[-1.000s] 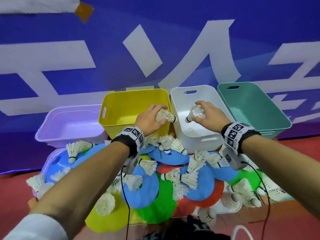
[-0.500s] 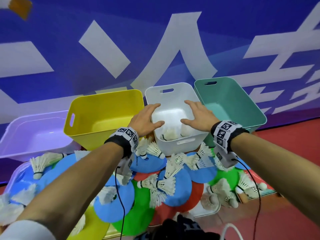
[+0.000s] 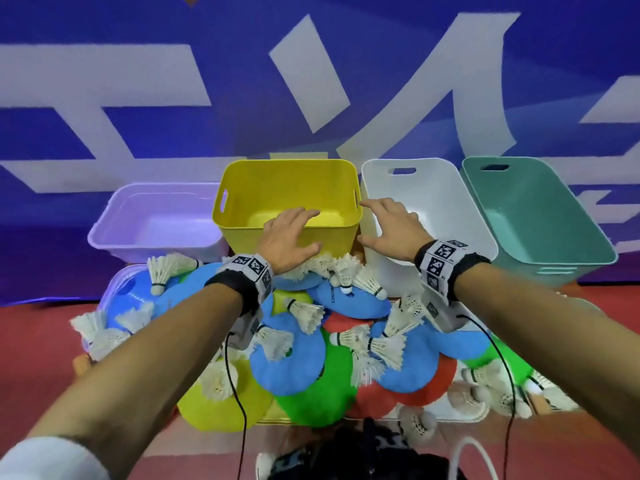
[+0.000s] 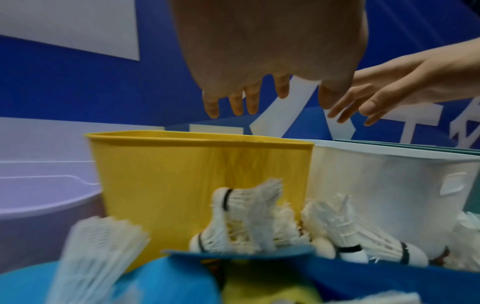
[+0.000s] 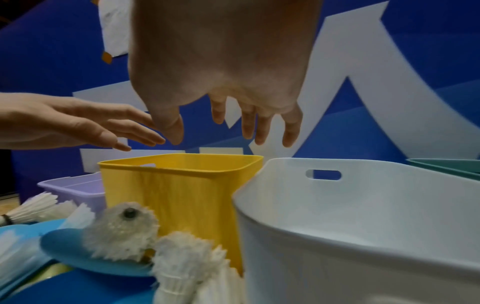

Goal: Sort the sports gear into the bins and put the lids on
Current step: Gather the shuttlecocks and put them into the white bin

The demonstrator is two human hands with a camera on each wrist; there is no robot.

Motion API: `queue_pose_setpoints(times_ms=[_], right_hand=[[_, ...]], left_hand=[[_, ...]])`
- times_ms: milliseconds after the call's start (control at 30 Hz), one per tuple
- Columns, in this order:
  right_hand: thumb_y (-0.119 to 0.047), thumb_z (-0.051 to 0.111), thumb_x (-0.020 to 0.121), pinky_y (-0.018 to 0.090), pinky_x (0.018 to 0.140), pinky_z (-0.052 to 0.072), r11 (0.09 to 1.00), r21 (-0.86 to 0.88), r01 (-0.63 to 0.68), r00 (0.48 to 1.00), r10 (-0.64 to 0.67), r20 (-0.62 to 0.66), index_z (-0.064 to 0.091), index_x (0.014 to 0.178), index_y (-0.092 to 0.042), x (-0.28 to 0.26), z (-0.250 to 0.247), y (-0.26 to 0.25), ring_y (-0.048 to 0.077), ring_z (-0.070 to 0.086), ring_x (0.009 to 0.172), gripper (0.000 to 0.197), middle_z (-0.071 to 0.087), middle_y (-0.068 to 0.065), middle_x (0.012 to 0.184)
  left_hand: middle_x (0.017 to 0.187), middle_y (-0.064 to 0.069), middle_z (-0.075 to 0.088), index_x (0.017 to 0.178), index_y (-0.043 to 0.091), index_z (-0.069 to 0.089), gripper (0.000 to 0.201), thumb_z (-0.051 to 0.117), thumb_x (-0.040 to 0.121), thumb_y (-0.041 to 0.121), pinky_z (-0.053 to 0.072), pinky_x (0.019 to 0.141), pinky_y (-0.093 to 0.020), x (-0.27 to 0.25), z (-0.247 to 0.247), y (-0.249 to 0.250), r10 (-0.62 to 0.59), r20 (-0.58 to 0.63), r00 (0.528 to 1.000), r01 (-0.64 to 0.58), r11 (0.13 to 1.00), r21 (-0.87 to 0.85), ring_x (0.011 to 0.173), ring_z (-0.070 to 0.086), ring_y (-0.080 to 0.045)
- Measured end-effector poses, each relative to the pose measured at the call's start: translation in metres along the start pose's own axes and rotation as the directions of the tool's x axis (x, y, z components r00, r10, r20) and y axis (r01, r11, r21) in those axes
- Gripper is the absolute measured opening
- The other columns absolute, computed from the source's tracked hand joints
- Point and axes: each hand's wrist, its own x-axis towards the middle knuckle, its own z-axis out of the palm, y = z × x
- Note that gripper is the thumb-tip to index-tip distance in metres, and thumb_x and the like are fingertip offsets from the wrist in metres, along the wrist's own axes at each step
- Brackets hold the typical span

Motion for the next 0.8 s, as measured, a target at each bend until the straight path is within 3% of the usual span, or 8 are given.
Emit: queue_pose_setpoints(times_ms=[367,500,800], right_hand=[[-0.048,0.058,0.088,0.046,0.104,0.023,0.955,-0.099,0.280,0.960,-0.281,0.005,0.034,0.145,-0.030,0.023,0.066,-0.154,0.024,0.028,0.137,0.065,0.038,0.006,0.146],[-0.042,0.060,0.086,0.043,0.107,0.021,0.921,-0.094,0.377,0.926,-0.378,0.014,0.038,0.144,-0.027,0.025,0.094,-0.198,0.024,0.031,0.135,0.064,0.041,0.006,0.143],[-0.046,0.059,0.088,0.042,0.106,0.023,0.902,-0.110,0.417,0.901,-0.394,0.180,0.031,0.148,-0.028,0.027,0.138,-0.247,0.023,0.030,0.137,0.068,0.036,0.004,0.147]], left_hand=[[0.152,-0.006,0.035,0.146,0.030,0.036,0.082,0.035,0.073,0.068,0.023,0.114,-0.050,-0.109,-0.050,-0.128,-0.177,-0.057,0.983,0.174,0.984,-0.042,0.142,0.028,-0.026],[0.154,-0.005,0.034,0.147,0.031,0.036,0.079,0.040,0.076,0.065,0.021,0.114,-0.052,-0.147,-0.056,-0.169,-0.244,-0.058,0.968,0.242,0.969,-0.045,0.144,0.025,-0.026],[0.151,-0.007,0.038,0.143,0.030,0.041,0.087,0.037,0.065,0.067,0.024,0.113,-0.054,-0.195,-0.052,-0.227,-0.331,-0.061,0.942,0.323,0.940,-0.115,0.141,0.030,-0.027]])
